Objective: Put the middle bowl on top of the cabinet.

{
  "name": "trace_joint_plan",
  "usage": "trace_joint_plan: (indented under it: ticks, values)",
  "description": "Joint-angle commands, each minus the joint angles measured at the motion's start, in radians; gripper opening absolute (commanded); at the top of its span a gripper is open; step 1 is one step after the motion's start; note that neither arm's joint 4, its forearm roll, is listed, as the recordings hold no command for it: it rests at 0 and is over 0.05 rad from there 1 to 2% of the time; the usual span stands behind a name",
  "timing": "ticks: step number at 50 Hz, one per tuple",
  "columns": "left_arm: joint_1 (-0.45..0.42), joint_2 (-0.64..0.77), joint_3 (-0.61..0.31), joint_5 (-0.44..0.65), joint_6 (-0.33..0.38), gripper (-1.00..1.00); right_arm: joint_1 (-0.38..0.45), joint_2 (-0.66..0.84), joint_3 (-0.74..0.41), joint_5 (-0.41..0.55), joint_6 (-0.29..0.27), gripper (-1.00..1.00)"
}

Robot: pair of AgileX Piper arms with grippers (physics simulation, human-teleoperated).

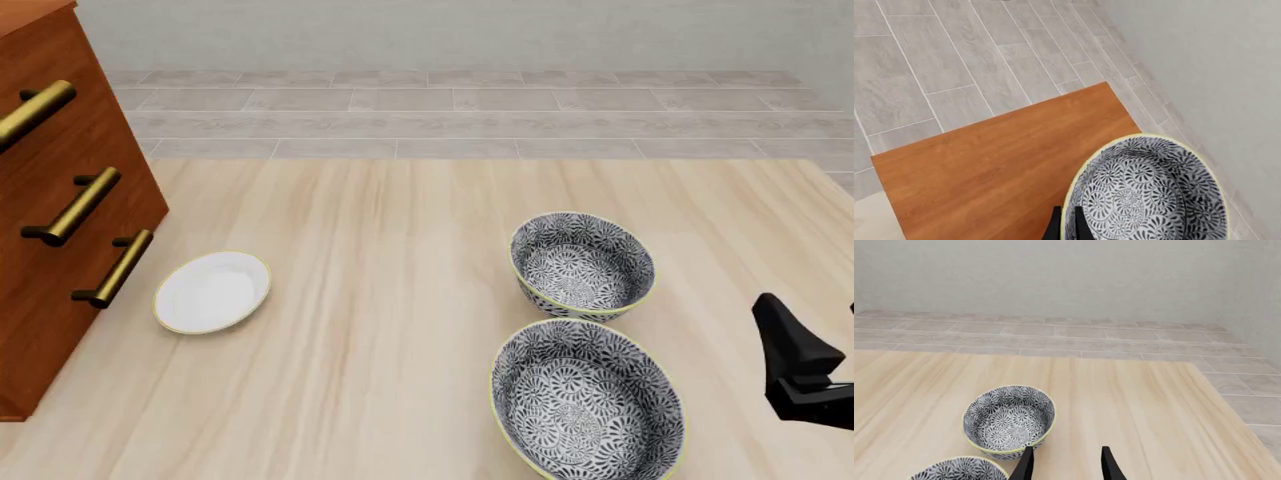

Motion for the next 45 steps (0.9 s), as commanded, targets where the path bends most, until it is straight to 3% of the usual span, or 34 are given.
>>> trace_joint_plan:
  ticks: [1, 12, 13, 45]
  values:
    - [0.001, 0.038, 0.028, 0.004, 0.01, -1.0, 0.001, 0.009, 0.0, -0.008, -0.001, 1.0]
    - [-0.005, 0.026, 0.027, 0.005, 0.008, -1.0, 0.001, 0.01, 0.0, -0.009, -0.001, 1.0]
    - [-0.006, 0.022, 0.028, 0.005, 0.006, 1.0, 0.001, 0.015, 0.0, -0.014, -0.001, 1.0]
    - [-0.061, -0.054, 0.017, 0.026, -0.042, 1.0, 0.003, 0.029, 0.0, -0.027, -0.002, 1.0]
